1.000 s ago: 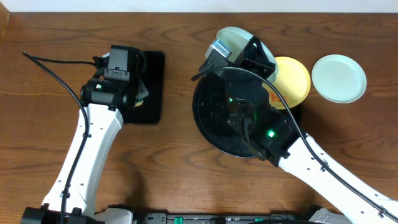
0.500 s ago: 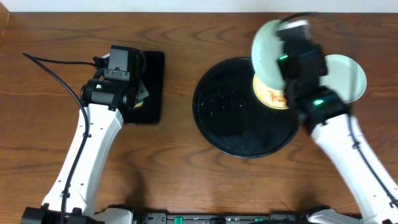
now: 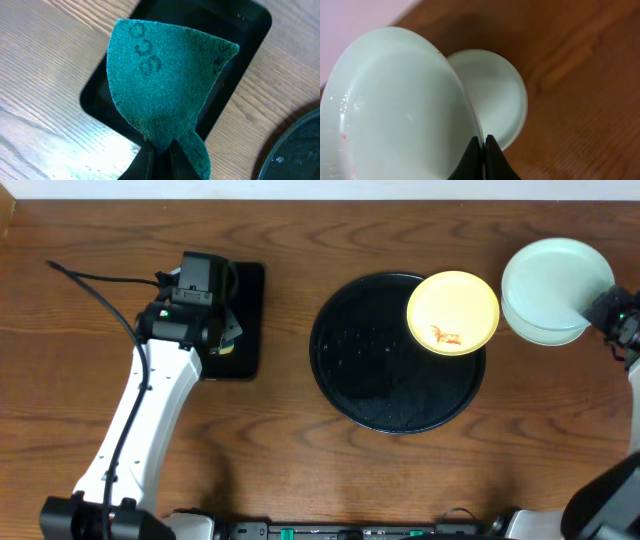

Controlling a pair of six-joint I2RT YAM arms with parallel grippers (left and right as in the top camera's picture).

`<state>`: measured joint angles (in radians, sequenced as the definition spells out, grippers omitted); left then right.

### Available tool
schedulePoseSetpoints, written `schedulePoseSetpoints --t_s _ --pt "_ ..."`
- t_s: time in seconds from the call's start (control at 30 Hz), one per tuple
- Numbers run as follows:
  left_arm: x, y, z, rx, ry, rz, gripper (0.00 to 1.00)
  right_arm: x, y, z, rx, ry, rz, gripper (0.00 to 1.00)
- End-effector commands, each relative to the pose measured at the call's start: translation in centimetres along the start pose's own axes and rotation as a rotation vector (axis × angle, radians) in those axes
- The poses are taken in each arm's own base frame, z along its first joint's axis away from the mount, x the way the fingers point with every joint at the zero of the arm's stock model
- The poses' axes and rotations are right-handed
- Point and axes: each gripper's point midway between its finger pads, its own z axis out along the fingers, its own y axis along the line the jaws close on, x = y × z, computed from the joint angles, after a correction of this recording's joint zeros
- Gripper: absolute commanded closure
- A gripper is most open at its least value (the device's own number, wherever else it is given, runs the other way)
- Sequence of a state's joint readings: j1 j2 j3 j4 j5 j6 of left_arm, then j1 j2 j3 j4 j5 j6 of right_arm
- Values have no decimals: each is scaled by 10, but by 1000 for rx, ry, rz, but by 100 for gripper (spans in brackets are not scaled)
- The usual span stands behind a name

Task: Clean dirty plates on tray and stack at the side
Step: 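Lower the green plate onto the other green plate and release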

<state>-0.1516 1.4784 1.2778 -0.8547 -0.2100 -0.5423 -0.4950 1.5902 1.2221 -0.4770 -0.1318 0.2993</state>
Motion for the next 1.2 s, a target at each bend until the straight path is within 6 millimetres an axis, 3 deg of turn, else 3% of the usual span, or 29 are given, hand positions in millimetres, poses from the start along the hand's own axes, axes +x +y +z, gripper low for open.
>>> schedulePoseSetpoints --t_s 0.0,0.23,0.47,0.53,0.6,0.63,0.67,0.7,0.83,1.03,1.17 --pt "5 -2 9 -1 33 17 92 4 -9 22 1 30 68 99" --pt "5 -2 9 -1 33 47 93 -6 -49 57 153 -38 144 99" --pt "4 -2 9 1 30 46 93 11 -58 86 167 6 196 99" --pt "5 -2 9 2 30 46 93 18 -58 94 158 31 201 79" --pt "4 -2 9 2 30 46 93 25 -54 100 132 58 202 43" --pt "4 -2 9 2 30 46 93 27 -50 101 114 68 198 30" --pt "4 -2 9 2 30 46 93 28 -45 101 89 78 180 22" --pt "4 -2 9 2 30 46 93 28 -38 101 55 83 157 21" --pt "5 -2 9 2 30 46 93 21 -6 87 -75 78 113 27" --pt "5 -2 9 2 30 46 93 6 65 44 -243 7 -86 24" --pt "5 -2 9 2 30 46 93 26 125 26 -392 -9 -380 24"
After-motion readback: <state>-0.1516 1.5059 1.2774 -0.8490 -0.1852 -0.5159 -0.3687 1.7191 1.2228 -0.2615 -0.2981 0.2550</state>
